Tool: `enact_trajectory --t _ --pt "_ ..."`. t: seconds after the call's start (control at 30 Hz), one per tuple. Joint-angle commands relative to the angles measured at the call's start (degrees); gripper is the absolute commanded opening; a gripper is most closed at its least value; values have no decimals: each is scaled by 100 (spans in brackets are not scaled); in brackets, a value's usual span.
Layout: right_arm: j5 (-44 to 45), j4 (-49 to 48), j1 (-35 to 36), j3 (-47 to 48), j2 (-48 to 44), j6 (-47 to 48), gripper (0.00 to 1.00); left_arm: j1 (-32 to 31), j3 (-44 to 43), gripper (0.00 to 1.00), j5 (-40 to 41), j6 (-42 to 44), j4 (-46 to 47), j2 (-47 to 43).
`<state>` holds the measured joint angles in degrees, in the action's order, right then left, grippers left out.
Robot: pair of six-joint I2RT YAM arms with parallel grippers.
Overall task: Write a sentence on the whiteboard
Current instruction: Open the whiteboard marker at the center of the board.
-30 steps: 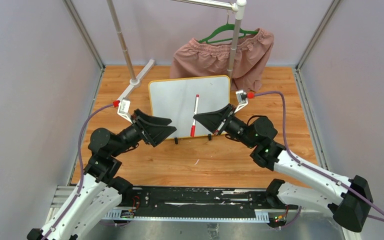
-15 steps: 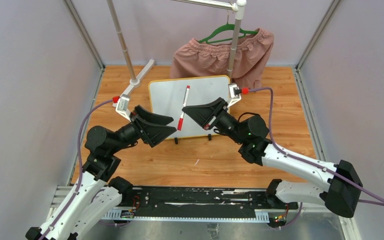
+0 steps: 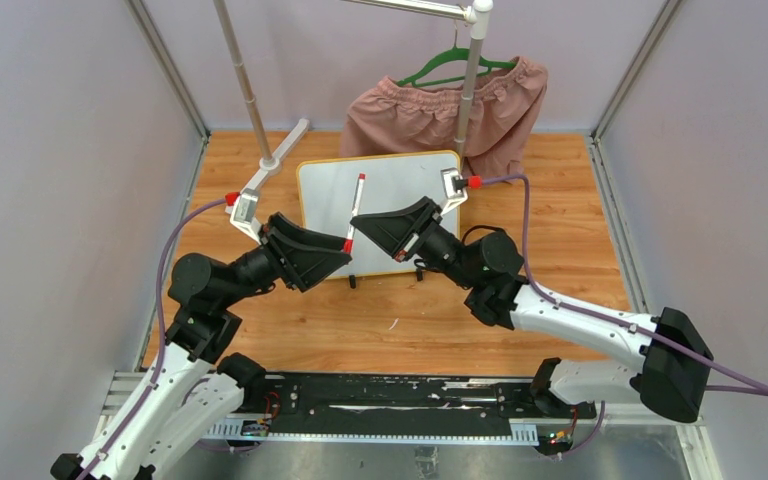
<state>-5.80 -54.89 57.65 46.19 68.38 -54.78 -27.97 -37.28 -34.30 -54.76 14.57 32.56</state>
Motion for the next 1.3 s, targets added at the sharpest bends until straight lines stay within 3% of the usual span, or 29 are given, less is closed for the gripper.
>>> enact_trajectory --t 0.0,0.37,0.53,0.63,0.7,0.83,0.9,1.0,1.1,1.27 --pt "106 -365 112 209 15 -77 0 -57 26 60 -135 -83 160 -9" --pt "132 -284 207 241 10 15 0 -60 82 39 -120 -74 160 -24" --pt "123 -151 244 248 -55 117 0 -60 89 20 -103 -13 160 -23" --pt "108 -3 260 258 -124 214 0 -59 102 0 -66 18 160 -21" --pt "70 130 267 225 -222 302 1 -60 129 0 -35 31 160 -43" --pt "161 998 266 114 -735 596 53 -59 221 0 28 101 160 -141" --pt "359 1813 265 74 -1159 849 68 -57 243 0 -3 130 160 -144" --pt "720 3352 255 98 -1831 1346 79 -60 247 0 -177 279 161 -129" --pt "710 4909 247 502 -2278 1987 80 -60 239 0 -505 567 160 -104" --pt "133 6197 247 1130 -2168 2503 81 -59 223 0 -1038 815 160 71"
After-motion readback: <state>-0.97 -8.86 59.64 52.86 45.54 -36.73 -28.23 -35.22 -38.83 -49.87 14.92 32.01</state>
